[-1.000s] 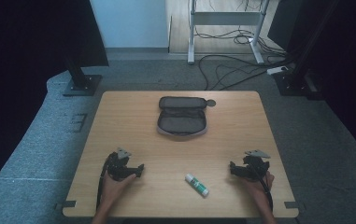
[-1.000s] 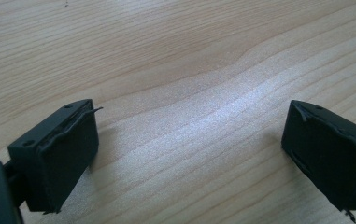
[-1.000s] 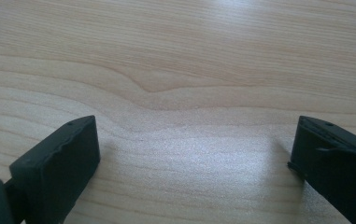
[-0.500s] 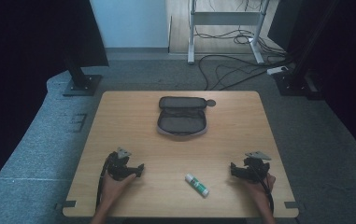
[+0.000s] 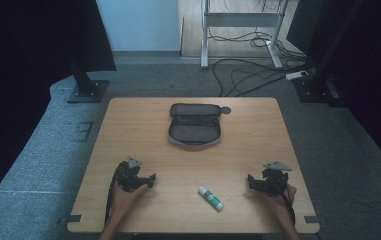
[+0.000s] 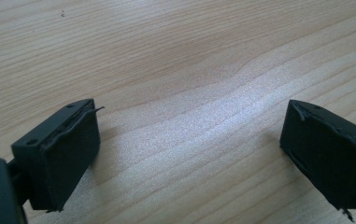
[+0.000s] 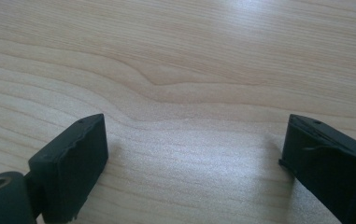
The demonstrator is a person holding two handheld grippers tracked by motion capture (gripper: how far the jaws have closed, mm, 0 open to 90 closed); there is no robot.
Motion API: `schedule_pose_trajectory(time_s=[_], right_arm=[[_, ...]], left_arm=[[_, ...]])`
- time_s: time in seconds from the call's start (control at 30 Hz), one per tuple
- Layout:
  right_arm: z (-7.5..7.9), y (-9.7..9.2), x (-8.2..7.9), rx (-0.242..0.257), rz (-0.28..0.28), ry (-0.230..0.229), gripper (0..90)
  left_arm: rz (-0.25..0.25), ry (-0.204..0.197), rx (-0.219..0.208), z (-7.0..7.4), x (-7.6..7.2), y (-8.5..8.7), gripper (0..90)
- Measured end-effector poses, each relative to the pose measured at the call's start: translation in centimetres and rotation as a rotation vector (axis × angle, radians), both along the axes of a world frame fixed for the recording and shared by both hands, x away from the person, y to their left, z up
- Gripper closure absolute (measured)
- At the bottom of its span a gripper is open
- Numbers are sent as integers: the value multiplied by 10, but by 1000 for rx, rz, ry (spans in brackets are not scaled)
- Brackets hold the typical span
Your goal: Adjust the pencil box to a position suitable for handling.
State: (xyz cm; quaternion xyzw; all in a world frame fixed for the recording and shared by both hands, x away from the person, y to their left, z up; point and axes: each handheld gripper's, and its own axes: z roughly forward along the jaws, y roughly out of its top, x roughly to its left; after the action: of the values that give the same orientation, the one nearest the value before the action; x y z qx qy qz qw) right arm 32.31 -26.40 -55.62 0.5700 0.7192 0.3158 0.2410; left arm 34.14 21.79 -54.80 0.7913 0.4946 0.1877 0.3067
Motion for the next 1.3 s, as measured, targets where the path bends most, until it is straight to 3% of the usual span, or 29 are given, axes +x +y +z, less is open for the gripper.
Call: schedule_pose_trajectory(time_s=[0.13,0.2,0.33,0.43,0.47,0.63,0.67,0.87,0.97,1.2,1.3], right_arm=[[0,1,0,-6,-8,-5,71],[0,2,-1,-6,-12,-7,88],[2,6,-2,3,-33,-6,143],[4,8,-2,12,-25,-3,160],[7,10,-4,6,-25,-30,176],[15,16,-7,10,4,-62,182],[21,18,-9,26,6,-81,187],[29,21,-7,78,33,-92,202],[34,24,0,110,47,-105,216],[47,36,17,120,72,-125,252],[50,41,21,128,81,-122,260]], left_arm=[[-15,-10,-4,0,-3,2,81],[-15,-21,-13,1,-5,3,152],[-4,9,-23,4,-1,2,154],[-4,3,-75,9,1,3,158],[-3,0,-85,10,1,3,165],[-28,7,-127,17,1,-1,165],[-33,4,-151,22,1,-3,165],[-38,-3,-184,33,7,-6,177],[-35,-6,-187,40,16,-8,186],[-26,-16,-195,62,35,-20,194],[-28,-15,-176,65,38,-27,189]])
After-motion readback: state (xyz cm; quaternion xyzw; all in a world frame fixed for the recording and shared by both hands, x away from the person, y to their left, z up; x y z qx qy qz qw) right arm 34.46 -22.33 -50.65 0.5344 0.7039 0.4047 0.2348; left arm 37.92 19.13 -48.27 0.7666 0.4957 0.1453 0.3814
